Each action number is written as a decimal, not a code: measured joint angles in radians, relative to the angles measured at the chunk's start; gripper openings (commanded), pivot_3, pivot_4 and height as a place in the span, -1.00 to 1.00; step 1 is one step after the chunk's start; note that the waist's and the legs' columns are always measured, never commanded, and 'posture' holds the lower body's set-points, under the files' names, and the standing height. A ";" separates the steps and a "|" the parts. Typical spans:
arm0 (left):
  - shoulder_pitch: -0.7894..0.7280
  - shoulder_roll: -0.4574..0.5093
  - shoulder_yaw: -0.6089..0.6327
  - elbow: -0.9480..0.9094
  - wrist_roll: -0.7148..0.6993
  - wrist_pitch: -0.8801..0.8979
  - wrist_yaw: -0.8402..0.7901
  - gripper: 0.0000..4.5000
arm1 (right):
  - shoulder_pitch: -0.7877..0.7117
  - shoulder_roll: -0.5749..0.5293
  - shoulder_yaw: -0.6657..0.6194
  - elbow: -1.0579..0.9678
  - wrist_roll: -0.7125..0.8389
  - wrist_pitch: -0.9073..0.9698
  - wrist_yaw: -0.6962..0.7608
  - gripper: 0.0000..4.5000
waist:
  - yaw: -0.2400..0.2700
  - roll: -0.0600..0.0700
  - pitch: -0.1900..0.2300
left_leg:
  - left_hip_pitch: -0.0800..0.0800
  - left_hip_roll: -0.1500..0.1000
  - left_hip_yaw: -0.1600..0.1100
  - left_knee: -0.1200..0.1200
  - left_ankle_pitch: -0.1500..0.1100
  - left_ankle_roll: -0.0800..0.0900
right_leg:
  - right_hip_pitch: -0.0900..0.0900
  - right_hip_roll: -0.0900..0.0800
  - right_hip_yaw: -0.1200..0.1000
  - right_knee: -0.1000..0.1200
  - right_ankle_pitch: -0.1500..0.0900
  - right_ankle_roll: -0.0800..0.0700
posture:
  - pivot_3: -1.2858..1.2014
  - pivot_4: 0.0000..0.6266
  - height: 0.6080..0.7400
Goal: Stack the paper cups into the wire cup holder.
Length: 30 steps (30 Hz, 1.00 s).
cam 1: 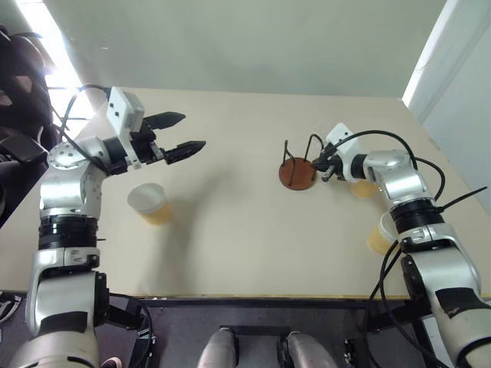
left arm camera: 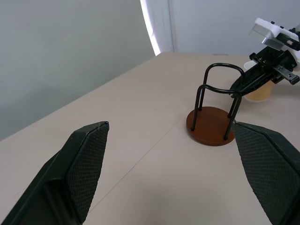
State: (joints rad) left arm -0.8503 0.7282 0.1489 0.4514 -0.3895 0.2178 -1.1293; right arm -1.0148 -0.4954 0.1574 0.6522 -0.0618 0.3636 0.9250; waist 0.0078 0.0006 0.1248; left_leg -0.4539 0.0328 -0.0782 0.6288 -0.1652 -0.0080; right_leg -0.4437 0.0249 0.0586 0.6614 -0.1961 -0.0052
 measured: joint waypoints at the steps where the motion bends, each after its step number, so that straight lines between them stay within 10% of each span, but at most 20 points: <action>1: -0.001 0.000 0.000 0.003 0.000 0.000 0.000 1.00 | 0.001 0.000 0.004 -0.007 0.001 0.004 0.010 -0.99 | 0.000 0.000 0.000 | 0.000 0.000 0.000 0.000 0.000 0.000 | 0.000 0.000 0.000 0.000 0.000 0.000 | 0.03 -0.52 1.00; 12: -0.024 0.000 -0.009 0.030 0.004 0.000 -0.019 1.00 | 0.033 -0.026 0.043 -0.247 0.065 0.259 0.177 -0.99 | 0.001 0.000 0.000 | -0.001 0.000 0.000 0.001 0.000 0.000 | 0.000 0.000 0.000 0.000 -0.003 -0.005 | 0.03 -0.52 1.00; 30: -0.041 -0.019 -0.012 0.073 0.027 -0.021 -0.029 1.00 | 0.138 -0.016 0.043 -0.551 0.100 0.642 -0.021 -0.99 | 0.000 0.000 0.000 | 0.001 0.000 0.000 0.001 0.001 0.000 | 0.000 0.000 0.000 0.000 0.000 0.000 | 0.03 -0.52 1.00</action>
State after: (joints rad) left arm -0.8910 0.7096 0.1372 0.5245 -0.3626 0.1964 -1.1587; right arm -0.8773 -0.5110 0.2003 0.1017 0.0378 1.0061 0.9042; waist 0.0073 0.0005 0.1248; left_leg -0.4532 0.0327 -0.0779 0.6295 -0.1643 -0.0076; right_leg -0.4435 0.0250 0.0586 0.6617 -0.1962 -0.0050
